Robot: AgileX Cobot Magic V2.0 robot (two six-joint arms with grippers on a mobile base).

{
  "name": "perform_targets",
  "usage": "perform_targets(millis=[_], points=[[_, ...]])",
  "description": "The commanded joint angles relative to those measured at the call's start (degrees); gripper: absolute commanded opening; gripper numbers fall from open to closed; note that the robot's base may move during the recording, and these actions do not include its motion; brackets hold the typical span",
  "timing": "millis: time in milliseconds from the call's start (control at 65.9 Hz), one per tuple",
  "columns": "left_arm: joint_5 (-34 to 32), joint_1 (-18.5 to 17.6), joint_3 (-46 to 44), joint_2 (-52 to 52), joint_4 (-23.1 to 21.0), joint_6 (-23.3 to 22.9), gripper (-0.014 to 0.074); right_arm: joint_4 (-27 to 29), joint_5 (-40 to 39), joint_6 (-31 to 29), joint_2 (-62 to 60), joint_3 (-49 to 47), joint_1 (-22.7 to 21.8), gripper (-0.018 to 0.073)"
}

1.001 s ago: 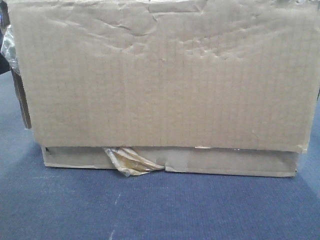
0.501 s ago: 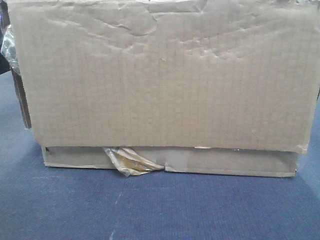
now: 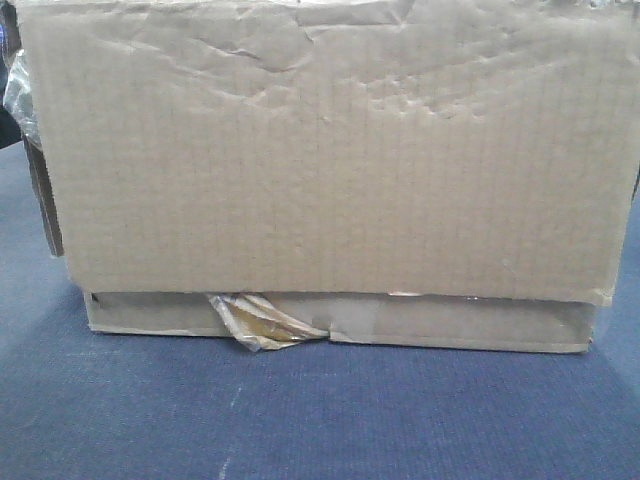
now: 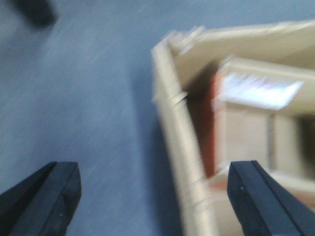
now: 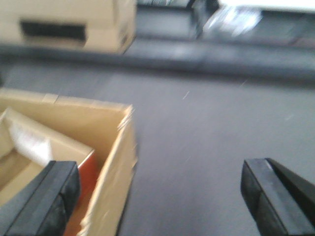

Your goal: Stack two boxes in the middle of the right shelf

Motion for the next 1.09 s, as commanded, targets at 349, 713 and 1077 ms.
perform_targets(millis=[349,713,1077], points=[[-0.45,1.53,15.24,-1.18,-2.74,1.86,0.0498,0.76,17.65,-0.61,18.89,-9.01,7.50,0.0568],[-0.45,1.53,15.89,1.37,-5.55,3.29,0.0498,2.42,19.01,-0.61,25.89,-9.01,8.35,0.0568],[-0.45,1.53,9.60,1.37,-3.66,3.29,0.0498,2.42,18.78,-0.61,27.07,-9.01,8.35,0.0568]])
